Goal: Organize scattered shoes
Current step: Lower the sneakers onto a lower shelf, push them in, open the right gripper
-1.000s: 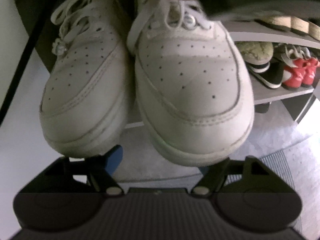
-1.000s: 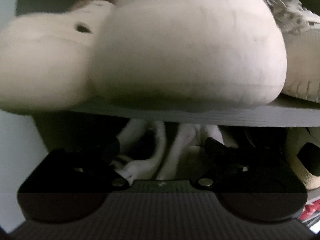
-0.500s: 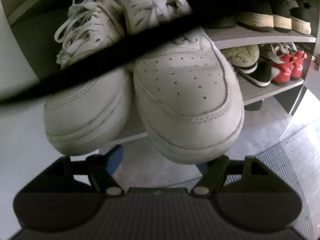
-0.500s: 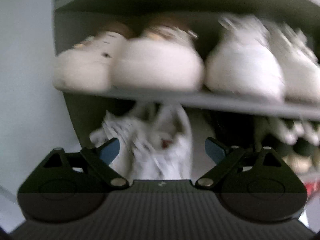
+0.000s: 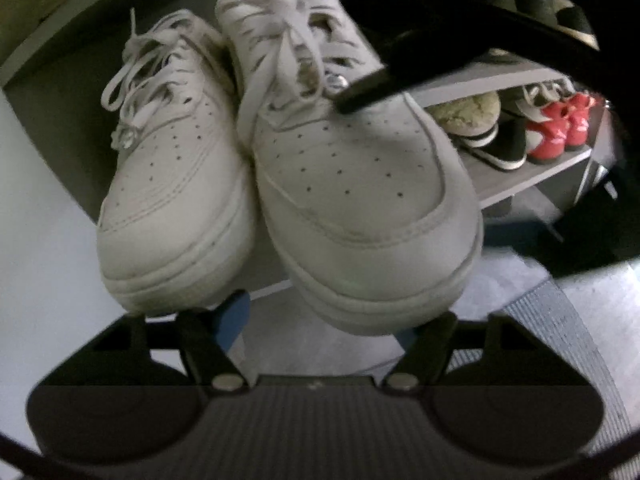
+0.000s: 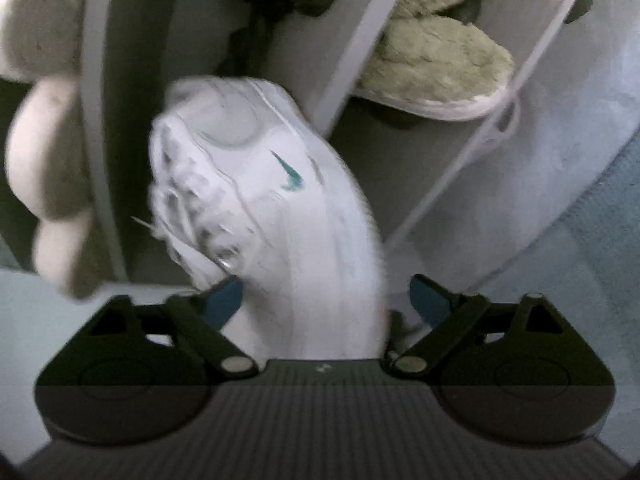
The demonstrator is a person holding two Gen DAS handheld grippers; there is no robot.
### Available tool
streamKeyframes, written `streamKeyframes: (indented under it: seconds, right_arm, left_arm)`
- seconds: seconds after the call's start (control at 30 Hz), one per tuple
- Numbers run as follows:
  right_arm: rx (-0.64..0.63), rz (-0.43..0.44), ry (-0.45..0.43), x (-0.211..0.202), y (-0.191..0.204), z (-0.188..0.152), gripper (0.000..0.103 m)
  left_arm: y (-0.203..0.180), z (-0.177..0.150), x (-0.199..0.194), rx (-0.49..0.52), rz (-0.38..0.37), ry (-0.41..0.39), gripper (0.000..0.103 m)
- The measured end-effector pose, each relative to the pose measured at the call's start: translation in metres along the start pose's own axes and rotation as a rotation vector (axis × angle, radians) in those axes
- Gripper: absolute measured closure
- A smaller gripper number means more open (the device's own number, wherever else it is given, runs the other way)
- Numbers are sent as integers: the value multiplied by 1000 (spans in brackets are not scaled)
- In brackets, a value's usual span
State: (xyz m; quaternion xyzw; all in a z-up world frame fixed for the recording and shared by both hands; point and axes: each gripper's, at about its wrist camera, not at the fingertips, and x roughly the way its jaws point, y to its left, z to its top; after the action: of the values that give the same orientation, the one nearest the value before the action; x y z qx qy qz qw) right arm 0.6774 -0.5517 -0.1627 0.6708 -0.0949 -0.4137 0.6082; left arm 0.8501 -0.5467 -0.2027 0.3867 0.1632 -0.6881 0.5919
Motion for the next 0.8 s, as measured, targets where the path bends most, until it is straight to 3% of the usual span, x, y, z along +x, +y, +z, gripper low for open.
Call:
streamKeyframes:
  seconds: [0.2,0.43,0.6,0.8]
  right_arm:
    - [-54,-10,-30,3,27,20,26]
    - [-81,-34,-62,29,43,60,28]
    - [-46,-53,-69,37,36,68,23]
    - [-24,1,-25,19,21,48,21]
  left_arm:
    - [14,28,11,-52,36,-23,30]
    - [42,54,57,-161,104,42,35]
    - [51,50,74,-149,101,89,35]
    - [50,30,56,-123,110,58,33]
